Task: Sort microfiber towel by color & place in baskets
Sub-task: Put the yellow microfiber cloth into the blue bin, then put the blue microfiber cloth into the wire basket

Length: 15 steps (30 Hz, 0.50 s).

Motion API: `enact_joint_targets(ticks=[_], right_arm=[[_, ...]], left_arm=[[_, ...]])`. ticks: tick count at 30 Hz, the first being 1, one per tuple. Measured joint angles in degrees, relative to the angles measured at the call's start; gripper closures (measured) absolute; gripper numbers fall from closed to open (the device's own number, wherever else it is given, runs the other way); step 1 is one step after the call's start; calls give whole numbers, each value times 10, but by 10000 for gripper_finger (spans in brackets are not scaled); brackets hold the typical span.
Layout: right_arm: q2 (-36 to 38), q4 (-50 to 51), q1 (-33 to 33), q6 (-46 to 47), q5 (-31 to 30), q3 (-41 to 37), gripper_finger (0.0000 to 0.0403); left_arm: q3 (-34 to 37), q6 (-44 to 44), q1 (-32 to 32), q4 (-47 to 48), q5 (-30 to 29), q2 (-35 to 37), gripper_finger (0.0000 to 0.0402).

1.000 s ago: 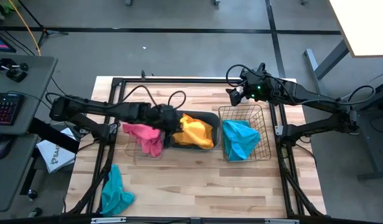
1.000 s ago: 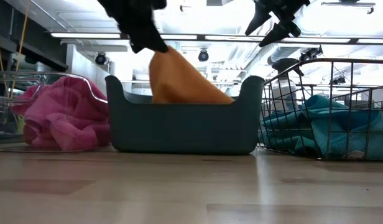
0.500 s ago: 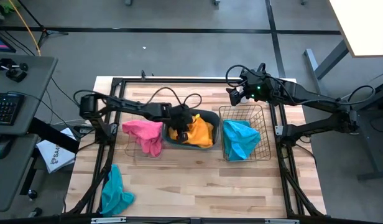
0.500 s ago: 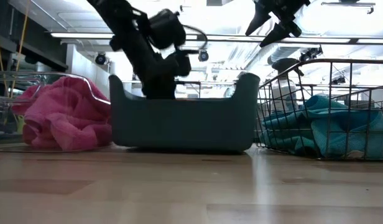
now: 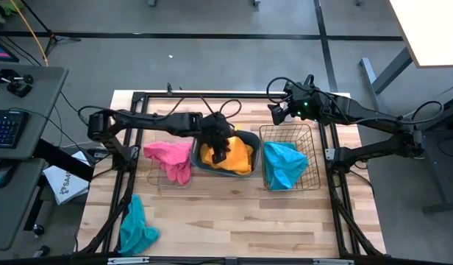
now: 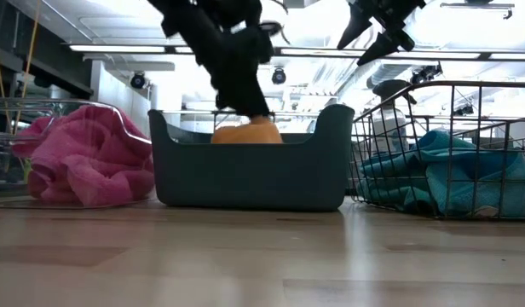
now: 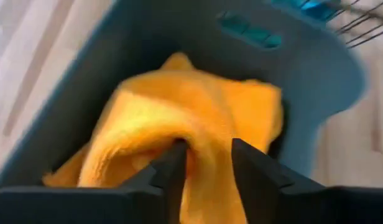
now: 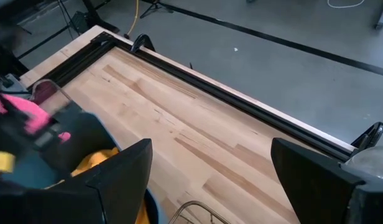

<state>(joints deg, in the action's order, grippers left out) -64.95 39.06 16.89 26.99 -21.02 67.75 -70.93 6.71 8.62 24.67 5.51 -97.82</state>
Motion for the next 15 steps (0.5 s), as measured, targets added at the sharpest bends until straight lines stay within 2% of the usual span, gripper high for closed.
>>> enact_joint_targets(ticks=[4,9,12,15], right_arm=[[0,6,0,-1,0,0,78],[0,7,0,-3,0,0,78],[0,8,0,-4,0,0,78],[0,10,0,-4,0,0,78]], left_arm=[[-32,-13,2,56,30,28,247],[-44,8,4,154,61,90,228],[-21,36,-1,216,67,155,227],[25,98,-28,235,67,236,227]])
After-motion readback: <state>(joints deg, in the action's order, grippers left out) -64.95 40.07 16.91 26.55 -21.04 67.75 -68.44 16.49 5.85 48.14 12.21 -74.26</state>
